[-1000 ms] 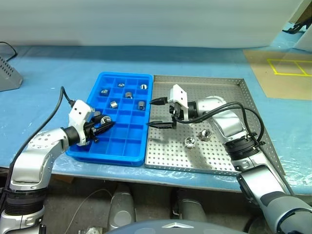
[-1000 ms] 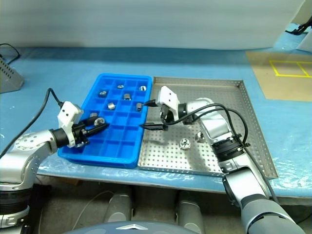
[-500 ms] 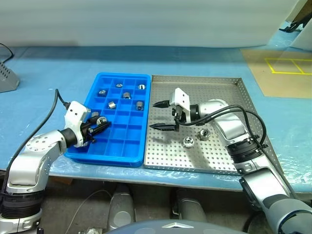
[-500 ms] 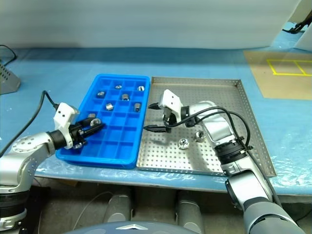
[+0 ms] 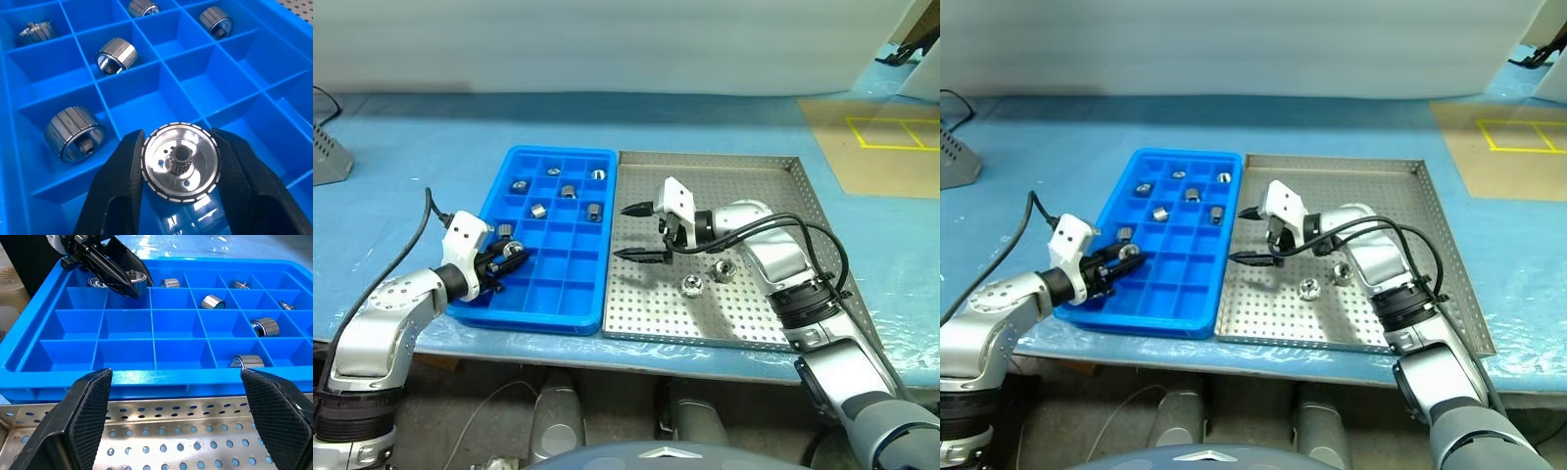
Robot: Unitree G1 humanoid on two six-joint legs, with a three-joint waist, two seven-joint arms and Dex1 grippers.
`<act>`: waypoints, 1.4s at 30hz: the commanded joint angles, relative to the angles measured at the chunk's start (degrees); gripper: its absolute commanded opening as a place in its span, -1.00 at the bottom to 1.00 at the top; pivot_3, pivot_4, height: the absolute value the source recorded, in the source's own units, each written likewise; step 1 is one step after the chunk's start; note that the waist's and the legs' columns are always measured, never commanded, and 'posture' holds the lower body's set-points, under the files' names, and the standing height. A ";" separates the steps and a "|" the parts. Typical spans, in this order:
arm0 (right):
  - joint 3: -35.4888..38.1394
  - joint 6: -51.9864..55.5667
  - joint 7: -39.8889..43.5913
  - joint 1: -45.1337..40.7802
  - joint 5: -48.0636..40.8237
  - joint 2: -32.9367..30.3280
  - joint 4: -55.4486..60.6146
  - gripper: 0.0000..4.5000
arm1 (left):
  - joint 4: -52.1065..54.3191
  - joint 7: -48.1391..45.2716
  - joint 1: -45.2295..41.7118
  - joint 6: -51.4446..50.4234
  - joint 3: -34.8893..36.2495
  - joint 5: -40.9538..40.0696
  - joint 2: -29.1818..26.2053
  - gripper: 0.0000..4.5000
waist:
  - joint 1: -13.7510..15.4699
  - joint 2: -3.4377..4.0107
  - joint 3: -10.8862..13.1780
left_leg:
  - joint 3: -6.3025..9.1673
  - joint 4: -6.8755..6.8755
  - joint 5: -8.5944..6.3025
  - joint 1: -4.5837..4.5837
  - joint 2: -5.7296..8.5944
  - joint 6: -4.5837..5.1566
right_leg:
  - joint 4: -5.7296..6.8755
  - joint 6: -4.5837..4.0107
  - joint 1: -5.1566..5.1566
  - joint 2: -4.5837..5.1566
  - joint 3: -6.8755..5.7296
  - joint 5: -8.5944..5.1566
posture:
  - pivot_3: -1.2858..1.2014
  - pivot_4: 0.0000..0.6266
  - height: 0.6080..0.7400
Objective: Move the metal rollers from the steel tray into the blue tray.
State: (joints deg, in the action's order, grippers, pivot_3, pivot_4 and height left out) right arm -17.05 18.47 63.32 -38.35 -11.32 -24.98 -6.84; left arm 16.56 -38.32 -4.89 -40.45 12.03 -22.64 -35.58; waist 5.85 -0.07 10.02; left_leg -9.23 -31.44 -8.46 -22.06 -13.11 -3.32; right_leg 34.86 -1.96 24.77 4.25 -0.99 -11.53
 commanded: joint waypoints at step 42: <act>15.11 12.47 -15.04 30.13 -4.43 -13.91 27.14 0.94 | -24.64 -27.23 -36.30 11.88 -26.67 3.91 8.11 0.49 | -5.88 0.03 -0.04 | -0.23 -0.78 -0.12 0.16 0.12 0.23 | 0.26 0.57 -0.12 -0.05 0.60 -0.04 | -0.22 -0.52 1.00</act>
State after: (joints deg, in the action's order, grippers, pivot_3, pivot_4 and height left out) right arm -1.82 31.80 48.49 -7.75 -15.63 -39.18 19.65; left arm -8.82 -64.94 -40.46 -29.26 -15.48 -18.84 -27.15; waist -0.04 -0.03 9.98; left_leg -9.46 -32.22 -8.59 -21.90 -12.98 -3.09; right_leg 35.12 -1.39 24.64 4.21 -0.39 -11.57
